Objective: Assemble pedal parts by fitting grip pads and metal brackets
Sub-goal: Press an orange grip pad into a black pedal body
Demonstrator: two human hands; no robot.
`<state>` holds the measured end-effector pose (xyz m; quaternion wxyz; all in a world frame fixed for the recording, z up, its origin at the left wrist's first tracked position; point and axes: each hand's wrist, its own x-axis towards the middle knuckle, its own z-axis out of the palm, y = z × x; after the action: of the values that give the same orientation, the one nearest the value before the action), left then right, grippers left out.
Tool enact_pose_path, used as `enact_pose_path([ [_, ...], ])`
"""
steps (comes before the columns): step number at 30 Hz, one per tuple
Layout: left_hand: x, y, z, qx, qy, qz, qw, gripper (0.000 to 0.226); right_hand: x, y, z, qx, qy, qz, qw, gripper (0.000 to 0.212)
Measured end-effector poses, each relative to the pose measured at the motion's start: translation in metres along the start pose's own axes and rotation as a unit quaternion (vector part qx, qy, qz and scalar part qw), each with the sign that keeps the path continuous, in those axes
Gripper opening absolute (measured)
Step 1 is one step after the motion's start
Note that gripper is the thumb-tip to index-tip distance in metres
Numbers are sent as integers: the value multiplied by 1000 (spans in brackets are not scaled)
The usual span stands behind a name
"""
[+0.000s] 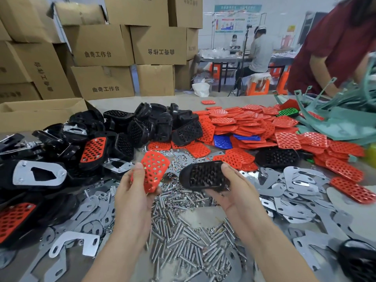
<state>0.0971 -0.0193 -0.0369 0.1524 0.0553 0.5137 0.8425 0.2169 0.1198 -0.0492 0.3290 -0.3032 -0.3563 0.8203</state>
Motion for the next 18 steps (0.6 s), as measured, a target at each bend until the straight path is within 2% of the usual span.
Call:
enact_pose_path([
  [4,1,3,-2,-27,-2,-19,999,17,31,-10,27,-39,1,-3,999,13],
  [6,3,4,-2,-35,5,-28,999,16,51,-17,43,-134,7,-37,990,18],
  [7,4,5,-2,-34,6,-29,999,15,65,-19,48,-245,18,-84,966,25],
  [9,7,6,-2,-37,5,-30,999,16,91,-26,58,-452,54,-196,869,38],
  [10,8,6,-3,-40,2,-32,999,18,102,-29,65,-491,60,-229,838,41],
  [11,9,7,-3,-43,-2,-32,999,19,112,-31,71,-512,57,-238,823,42],
  [15,13,8,-3,-74,7,-46,996,15,158,-27,85,-548,81,-147,819,49],
  [18,18,7,-6,-101,21,-56,993,17,182,-18,88,-528,88,-103,838,52],
])
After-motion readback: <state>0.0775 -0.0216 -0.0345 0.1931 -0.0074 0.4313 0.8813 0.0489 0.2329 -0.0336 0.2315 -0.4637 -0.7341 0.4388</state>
